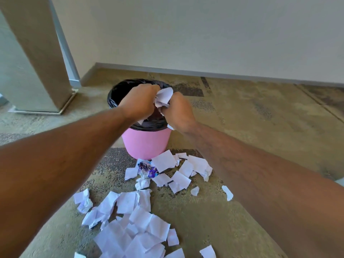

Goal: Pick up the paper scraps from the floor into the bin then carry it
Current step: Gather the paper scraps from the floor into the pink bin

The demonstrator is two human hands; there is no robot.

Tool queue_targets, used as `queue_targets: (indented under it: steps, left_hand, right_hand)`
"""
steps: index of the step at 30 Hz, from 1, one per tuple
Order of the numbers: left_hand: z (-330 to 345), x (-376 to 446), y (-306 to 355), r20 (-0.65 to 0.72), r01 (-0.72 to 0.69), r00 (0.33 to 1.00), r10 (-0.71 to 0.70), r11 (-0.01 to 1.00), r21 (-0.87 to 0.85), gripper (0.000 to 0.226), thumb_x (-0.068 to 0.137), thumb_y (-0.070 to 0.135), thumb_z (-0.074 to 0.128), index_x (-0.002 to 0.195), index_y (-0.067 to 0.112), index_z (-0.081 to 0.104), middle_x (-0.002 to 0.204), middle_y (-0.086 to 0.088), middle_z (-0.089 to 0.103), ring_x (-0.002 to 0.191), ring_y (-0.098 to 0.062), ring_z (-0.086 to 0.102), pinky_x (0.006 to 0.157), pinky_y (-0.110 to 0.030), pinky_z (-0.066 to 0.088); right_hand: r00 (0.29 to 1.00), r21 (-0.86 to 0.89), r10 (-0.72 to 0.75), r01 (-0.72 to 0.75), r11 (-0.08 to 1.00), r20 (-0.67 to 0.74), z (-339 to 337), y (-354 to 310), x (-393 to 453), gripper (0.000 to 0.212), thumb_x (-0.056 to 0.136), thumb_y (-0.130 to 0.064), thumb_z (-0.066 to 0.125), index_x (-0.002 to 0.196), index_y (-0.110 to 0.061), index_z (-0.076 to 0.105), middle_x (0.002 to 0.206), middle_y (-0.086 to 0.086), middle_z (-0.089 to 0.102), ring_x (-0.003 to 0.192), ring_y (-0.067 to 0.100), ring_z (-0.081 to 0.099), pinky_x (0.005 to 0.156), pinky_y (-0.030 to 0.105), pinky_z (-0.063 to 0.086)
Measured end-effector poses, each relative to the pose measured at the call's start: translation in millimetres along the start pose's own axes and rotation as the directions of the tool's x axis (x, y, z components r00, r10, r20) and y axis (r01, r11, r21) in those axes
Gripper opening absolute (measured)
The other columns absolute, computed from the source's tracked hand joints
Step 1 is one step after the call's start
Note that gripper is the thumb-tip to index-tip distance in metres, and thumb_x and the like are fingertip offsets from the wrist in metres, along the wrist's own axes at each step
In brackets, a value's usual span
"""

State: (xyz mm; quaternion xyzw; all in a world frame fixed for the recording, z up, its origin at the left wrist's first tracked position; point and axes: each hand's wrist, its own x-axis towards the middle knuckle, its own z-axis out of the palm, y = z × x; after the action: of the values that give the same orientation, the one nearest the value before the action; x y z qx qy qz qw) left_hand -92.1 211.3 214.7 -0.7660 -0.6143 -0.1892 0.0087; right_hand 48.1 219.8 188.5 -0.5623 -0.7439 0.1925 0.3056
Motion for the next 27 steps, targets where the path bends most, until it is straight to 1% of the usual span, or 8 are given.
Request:
queue_targets:
  steps: [2,6,9,12,14,19,23,27]
  left_hand:
    - [0.5,5.5,-8.5,0.021,0.038,0.999,-0.038,0.999,0.011,0.015,0.087,-0.001,0.051,0.089,0.014,0.049,0.086,-0.004,0.053,0.079,-0.025,0.049,0.065,-0.033,0.034]
    - [-0.7,16.4,-22.6,0.014,0.063,0.998,-0.063,0.998,-0.012,0.016,0.086,-0.003,0.048,0.093,0.009,0.055,0.091,-0.01,0.059,0.081,-0.03,0.053,0.068,-0.037,0.041]
    - [-1.9,26.0,-31.9,-0.034,0.051,0.998,-0.052,0.998,-0.025,0.021,0.087,-0.002,0.053,0.105,0.005,0.06,0.1,-0.015,0.063,0.089,-0.034,0.057,0.073,-0.043,0.047]
    - [3.7,32.0,-39.2,-0.068,0.052,0.996,-0.054,0.998,-0.025,0.027,0.089,0.004,0.064,0.115,0.005,0.059,0.109,-0.015,0.061,0.099,-0.035,0.058,0.078,-0.041,0.045]
    - [11.6,32.9,-42.2,-0.058,0.066,0.996,-0.067,0.997,-0.031,0.037,0.087,0.009,0.071,0.121,0.006,0.057,0.115,-0.016,0.059,0.104,-0.035,0.057,0.08,-0.038,0.044]
    - [27.5,29.1,-42.4,0.017,0.119,0.993,-0.118,0.991,-0.055,0.076,0.076,0.037,0.086,0.137,0.01,0.049,0.13,-0.016,0.054,0.115,-0.035,0.056,0.094,-0.042,0.047]
    - [29.7,26.5,-37.8,0.028,0.121,0.992,-0.12,0.991,-0.063,0.085,0.076,0.04,0.085,0.144,0.012,0.042,0.13,-0.016,0.054,0.118,-0.034,0.056,0.094,-0.04,0.046]
    - [32.5,19.4,-37.5,0.017,0.14,0.99,-0.139,0.987,-0.074,0.082,0.084,0.034,0.079,0.151,0.014,0.036,0.138,-0.015,0.052,0.125,-0.034,0.052,0.1,-0.045,0.047]
  right_hand:
    - [0.999,-0.005,0.023,-0.023,1.0,0.031,1.5,-5.7,10.4,0.026,0.093,-0.012,0.065,0.072,-0.01,0.05,0.077,0.009,0.053,0.068,0.025,0.054,0.051,0.028,0.029]
    - [0.988,0.026,0.1,-0.104,0.994,0.121,4.3,-13.9,28.9,0.005,0.089,0.003,0.054,0.088,0.002,0.059,0.078,0.011,0.059,0.071,0.028,0.055,0.052,0.029,0.037]
    - [0.978,0.024,0.128,-0.133,0.991,0.167,7.8,-12.5,41.1,0.025,0.09,0.001,0.053,0.113,0.002,0.064,0.098,0.015,0.067,0.08,0.028,0.061,0.059,0.031,0.047]
    - [0.972,0.027,0.136,-0.144,0.989,0.191,11.1,-8.3,48.0,0.031,0.086,-0.001,0.06,0.116,-0.007,0.064,0.108,0.013,0.065,0.087,0.029,0.064,0.071,0.039,0.057]
    - [0.968,0.049,0.102,-0.116,0.992,0.229,9.6,-6.1,47.9,0.039,0.085,0.006,0.056,0.119,-0.011,0.065,0.104,0.01,0.069,0.087,0.025,0.065,0.072,0.037,0.055]
    - [0.967,0.154,0.064,-0.104,0.983,0.245,0.1,1.7,43.9,0.049,0.087,-0.002,0.061,0.133,-0.02,0.058,0.117,0.001,0.067,0.106,0.023,0.063,0.088,0.044,0.056]
    - [0.996,0.175,0.05,-0.062,0.983,0.07,-7.5,9.8,25.3,0.054,0.088,0.008,0.046,0.134,-0.018,0.055,0.13,0.005,0.058,0.101,0.019,0.06,0.074,0.031,0.052]
    - [0.976,0.027,0.002,0.004,1.0,-0.219,-0.6,26.5,-10.8,0.022,0.098,-0.028,0.058,0.117,-0.017,0.054,0.113,-0.002,0.052,0.094,0.013,0.053,0.078,0.03,0.049]
